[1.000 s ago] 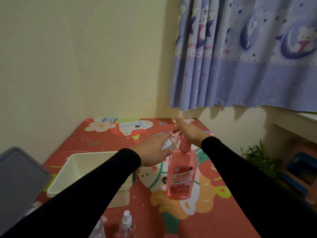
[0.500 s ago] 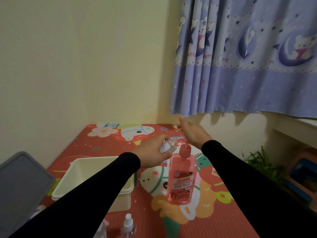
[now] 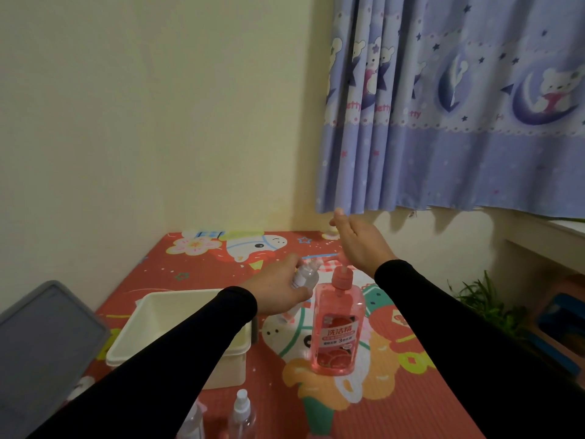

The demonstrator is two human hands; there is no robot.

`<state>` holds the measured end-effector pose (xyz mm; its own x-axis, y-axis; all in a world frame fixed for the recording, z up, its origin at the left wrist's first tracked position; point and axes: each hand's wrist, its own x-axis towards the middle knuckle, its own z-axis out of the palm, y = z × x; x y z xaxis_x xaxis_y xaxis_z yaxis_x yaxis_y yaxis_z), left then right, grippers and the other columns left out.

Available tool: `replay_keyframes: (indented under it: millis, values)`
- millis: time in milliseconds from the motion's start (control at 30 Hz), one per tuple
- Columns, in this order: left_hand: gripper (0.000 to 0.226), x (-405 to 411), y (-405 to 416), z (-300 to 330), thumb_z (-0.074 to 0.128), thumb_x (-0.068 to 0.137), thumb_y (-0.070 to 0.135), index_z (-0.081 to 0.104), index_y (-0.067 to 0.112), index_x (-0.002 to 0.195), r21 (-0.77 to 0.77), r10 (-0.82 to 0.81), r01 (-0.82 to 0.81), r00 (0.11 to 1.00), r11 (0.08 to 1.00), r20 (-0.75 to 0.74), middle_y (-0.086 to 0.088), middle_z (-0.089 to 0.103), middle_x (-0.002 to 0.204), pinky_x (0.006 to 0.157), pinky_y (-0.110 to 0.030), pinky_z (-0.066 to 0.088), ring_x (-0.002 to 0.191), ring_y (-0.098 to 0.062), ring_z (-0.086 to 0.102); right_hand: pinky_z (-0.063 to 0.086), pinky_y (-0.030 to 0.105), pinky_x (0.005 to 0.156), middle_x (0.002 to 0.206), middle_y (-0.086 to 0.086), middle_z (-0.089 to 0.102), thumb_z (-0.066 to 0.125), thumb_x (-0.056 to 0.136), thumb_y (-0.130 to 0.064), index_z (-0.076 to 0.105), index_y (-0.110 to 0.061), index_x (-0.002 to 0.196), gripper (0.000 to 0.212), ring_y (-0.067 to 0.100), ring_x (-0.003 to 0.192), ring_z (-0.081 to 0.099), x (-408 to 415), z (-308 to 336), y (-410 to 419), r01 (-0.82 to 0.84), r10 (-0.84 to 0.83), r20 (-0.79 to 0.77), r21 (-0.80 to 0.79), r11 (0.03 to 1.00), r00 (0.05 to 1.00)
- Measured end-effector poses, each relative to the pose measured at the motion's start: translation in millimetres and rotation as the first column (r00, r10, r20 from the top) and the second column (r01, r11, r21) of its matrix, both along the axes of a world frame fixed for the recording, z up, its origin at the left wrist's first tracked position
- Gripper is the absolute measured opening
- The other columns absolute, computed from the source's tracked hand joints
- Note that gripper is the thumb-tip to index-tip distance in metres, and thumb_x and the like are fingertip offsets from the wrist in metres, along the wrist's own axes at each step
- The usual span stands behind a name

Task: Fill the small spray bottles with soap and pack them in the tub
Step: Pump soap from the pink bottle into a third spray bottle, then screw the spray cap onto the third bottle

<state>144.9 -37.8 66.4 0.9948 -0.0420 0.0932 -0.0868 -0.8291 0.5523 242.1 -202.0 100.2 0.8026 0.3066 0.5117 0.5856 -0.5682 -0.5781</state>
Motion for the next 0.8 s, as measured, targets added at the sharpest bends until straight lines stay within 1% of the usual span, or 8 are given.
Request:
replay_keyframes:
  millis: [67,133,200,267,433,533,633,800]
  values:
    - [0.035,-4,2,1,0.058,0.091,0.037,0.040,0.020,0.116,-0.005,0.005,-0.005,1.000,1.000,0.001,-0.005,0.058,0.107,0.071,-0.035,0.047,0.088,-0.023,0.058,0.045,0.045,0.091,0.105,0.020,0.066,0.023,0.102,-0.047,0.062,0.005,0.103,0.065,0.033,0.101,0.059,-3,1,-2,-0.023,0.024,0.025,-0.061,0.998,0.999]
    - [0.035,-8,4,4,0.058,0.091,0.037,0.040,0.019,0.116,-0.030,0.006,-0.006,1.000,1.000,0.008,-0.005,0.058,0.106,0.071,-0.034,0.048,0.090,-0.023,0.060,0.044,0.040,0.079,0.089,0.011,0.064,0.023,0.102,-0.044,0.061,-0.002,0.086,0.059,0.032,0.089,0.057,-5,1,-3,-0.025,0.035,0.069,-0.135,0.991,0.997]
    - [0.034,-14,7,7,0.058,0.091,0.038,0.040,0.020,0.114,-0.038,0.014,-0.013,1.000,0.999,0.020,-0.004,0.059,0.103,0.069,-0.033,0.047,0.088,-0.023,0.061,0.034,0.033,0.070,0.072,-0.002,0.051,0.024,0.103,-0.042,0.046,-0.017,0.066,0.050,0.024,0.077,0.050,-7,3,-5,-0.006,0.025,0.095,-0.191,0.982,0.995]
    - [0.035,-22,11,10,0.058,0.091,0.039,0.039,0.021,0.114,-0.044,0.025,-0.024,0.999,0.999,0.030,-0.003,0.059,0.102,0.071,-0.034,0.048,0.088,-0.022,0.061,0.032,0.031,0.072,0.074,-0.004,0.047,0.025,0.103,-0.040,0.041,-0.020,0.065,0.046,0.020,0.079,0.047,-13,5,-7,-0.007,0.033,0.114,-0.222,0.975,0.993]
    - [0.039,-45,20,17,0.060,0.090,0.038,0.038,0.022,0.118,-0.125,0.040,-0.032,0.997,0.992,0.066,-0.001,0.059,0.096,0.062,-0.027,0.043,0.076,-0.014,0.056,0.040,0.033,0.088,0.107,0.001,0.058,0.024,0.102,-0.044,0.059,-0.017,0.096,0.044,0.019,0.104,0.052,-27,7,-13,-0.020,0.065,0.141,-0.300,0.954,0.988]
    - [0.035,-66,28,21,0.061,0.090,0.038,0.041,0.022,0.114,-0.179,0.062,-0.045,0.994,0.983,0.090,-0.006,0.062,0.096,0.063,-0.026,0.045,0.073,-0.015,0.056,0.039,0.034,0.099,0.126,0.003,0.057,0.025,0.102,-0.045,0.060,-0.016,0.118,0.048,0.019,0.118,0.050,-44,9,-14,-0.034,0.083,0.149,-0.303,0.952,0.985]
    - [0.034,-86,37,23,0.061,0.089,0.038,0.042,0.023,0.113,-0.218,0.096,-0.068,0.988,0.974,0.120,-0.014,0.064,0.100,0.066,-0.030,0.045,0.074,-0.017,0.056,0.037,0.034,0.103,0.132,0.005,0.056,0.026,0.103,-0.042,0.058,-0.012,0.125,0.049,0.019,0.125,0.047,-62,7,-14,-0.045,0.101,0.172,-0.302,0.952,0.980]
    - [0.036,-123,55,16,0.064,0.089,0.036,0.044,0.022,0.116,-0.295,0.162,-0.106,0.972,0.950,0.172,-0.007,0.068,0.099,0.080,-0.039,0.052,0.088,-0.023,0.066,0.037,0.032,0.100,0.136,0.004,0.054,0.032,0.100,-0.047,0.056,-0.016,0.131,0.050,0.020,0.124,0.050,-100,-8,-4,-0.081,0.137,0.174,-0.298,0.951,0.975]
